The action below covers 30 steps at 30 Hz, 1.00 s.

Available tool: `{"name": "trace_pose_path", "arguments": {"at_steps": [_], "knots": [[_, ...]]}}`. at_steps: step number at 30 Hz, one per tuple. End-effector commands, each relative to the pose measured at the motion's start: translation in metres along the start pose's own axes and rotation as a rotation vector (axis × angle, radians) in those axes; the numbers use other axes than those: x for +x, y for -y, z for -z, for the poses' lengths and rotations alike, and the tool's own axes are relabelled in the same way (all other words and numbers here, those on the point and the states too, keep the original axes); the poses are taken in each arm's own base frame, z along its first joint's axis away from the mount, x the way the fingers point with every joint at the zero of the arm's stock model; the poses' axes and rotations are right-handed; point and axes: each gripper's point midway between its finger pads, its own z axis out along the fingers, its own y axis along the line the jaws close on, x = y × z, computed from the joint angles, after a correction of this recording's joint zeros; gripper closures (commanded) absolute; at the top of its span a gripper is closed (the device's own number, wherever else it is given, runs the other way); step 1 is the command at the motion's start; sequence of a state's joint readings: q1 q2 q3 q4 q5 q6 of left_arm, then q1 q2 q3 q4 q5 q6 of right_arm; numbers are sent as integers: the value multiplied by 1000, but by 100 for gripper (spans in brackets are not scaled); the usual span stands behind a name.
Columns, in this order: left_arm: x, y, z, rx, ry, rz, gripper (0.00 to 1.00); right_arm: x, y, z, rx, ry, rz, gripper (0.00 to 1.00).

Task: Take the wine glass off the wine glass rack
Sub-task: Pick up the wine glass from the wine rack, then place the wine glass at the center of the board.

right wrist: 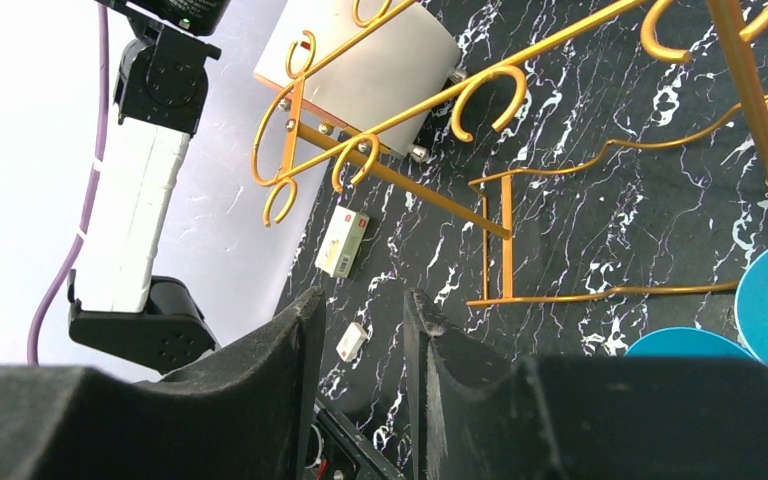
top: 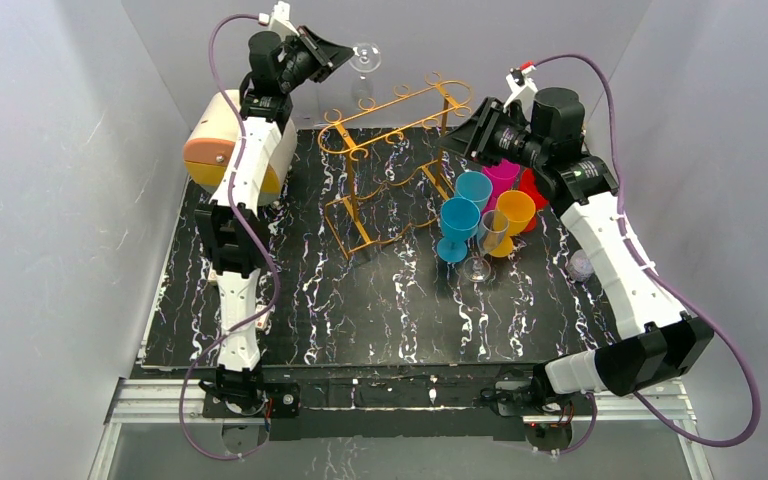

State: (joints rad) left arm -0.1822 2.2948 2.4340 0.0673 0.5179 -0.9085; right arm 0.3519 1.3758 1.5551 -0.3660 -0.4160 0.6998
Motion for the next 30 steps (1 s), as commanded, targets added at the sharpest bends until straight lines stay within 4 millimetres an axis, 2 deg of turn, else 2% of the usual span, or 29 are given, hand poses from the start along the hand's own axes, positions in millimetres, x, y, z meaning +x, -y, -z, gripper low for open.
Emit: {"name": "trace_pose_path", "arguments": {"at_steps": [1,8,13,17,21,30], "knots": [[-47,52,33,12,114,-73,100,-4,-7,8,-14,24,26,57],[-74,33,72,-98,139,-73,100,3,-7,14,-10,13,20,57],[-78,30,104,-162,136,-87,100,4,-10,21,-14,22,16,57],[-78,19,134,-254,137,-107,100,6,-13,28,-18,28,13,57],[-68,16,158,-307,123,-128,100,12,-14,34,-24,19,7,57],[-29,34,202,-314,74,-134,100,34,-15,44,-52,-23,-37,57]]}}
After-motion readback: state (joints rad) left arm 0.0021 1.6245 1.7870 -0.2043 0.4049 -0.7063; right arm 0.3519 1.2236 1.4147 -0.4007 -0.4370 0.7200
